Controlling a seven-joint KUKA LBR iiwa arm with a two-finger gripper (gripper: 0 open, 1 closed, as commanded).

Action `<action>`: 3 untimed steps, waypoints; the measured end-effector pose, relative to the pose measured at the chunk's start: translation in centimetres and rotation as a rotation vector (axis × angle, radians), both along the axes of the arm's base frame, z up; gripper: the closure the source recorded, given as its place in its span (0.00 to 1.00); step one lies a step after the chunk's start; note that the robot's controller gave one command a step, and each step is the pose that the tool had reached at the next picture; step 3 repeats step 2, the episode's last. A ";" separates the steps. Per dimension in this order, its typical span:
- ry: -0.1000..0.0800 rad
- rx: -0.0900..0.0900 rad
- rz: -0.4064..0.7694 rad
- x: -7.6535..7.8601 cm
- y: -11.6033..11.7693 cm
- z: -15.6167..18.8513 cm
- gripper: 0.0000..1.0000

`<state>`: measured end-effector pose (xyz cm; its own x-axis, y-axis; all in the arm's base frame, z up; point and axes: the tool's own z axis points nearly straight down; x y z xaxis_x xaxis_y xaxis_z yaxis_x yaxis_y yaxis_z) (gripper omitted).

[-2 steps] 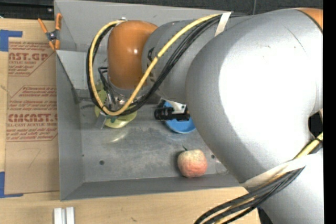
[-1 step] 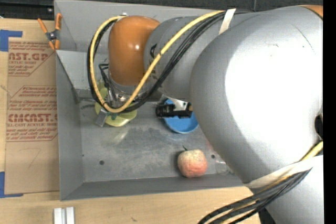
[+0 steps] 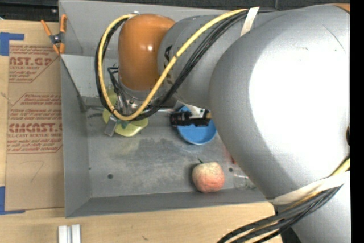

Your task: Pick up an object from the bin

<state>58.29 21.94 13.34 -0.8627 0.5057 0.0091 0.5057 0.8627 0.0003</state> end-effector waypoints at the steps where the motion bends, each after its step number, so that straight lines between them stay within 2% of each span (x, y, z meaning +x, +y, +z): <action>1: 0.001 0.000 0.000 0.0 0.0 1.4 1.00; 3: -0.001 0.001 0.000 0.0 0.0 2.6 1.00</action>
Offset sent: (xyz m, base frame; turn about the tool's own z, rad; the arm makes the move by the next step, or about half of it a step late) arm 0.0000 0.0000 0.0533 0.0000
